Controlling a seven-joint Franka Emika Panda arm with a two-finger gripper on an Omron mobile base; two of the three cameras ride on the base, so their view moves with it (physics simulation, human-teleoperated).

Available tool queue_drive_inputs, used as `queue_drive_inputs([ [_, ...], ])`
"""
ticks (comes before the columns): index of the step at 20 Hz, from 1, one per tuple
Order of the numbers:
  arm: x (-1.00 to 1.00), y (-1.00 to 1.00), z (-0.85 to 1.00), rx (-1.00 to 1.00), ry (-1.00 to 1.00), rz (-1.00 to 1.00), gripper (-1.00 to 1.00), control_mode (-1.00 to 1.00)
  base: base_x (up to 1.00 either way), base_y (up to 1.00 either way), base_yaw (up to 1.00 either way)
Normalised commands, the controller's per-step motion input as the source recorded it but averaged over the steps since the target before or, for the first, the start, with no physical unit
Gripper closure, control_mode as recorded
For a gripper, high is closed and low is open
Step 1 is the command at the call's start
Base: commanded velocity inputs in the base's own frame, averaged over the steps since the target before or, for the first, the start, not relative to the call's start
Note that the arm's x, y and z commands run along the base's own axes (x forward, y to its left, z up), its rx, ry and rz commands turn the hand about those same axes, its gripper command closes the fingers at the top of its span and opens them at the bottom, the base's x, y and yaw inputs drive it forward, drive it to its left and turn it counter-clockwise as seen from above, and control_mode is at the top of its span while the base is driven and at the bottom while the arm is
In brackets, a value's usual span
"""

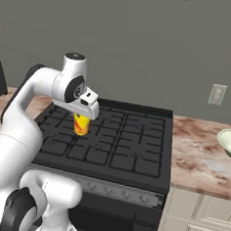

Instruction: Pick the cup and bowl from the counter and place them on the counter next to the sink.

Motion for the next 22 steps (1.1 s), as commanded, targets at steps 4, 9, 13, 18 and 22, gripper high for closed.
queue_drive_inputs([
  [4, 0.0, 0.0, 0.0, 0.0, 0.0, 0.0, 1.0, 1.0, 0.0, 0.0, 0.0],
  [9, 0.0, 0.0, 0.0, 0.0, 0.0, 0.0, 1.0, 1.0, -0.22, 0.0, 0.0],
  [13, 0.0, 0.0, 0.0, 0.0, 0.0, 0.0, 1.0, 1.0, -0.95, 0.07, 0.0],
  [18, 0.0, 0.0, 0.0, 0.0, 0.0, 0.0, 1.0, 1.0, -0.66, 0.21, 0.11],
  [22, 0.0, 0.0, 0.0, 0.0, 0.0, 0.0, 1.0, 1.0, -0.1, 0.16, 0.43],
])
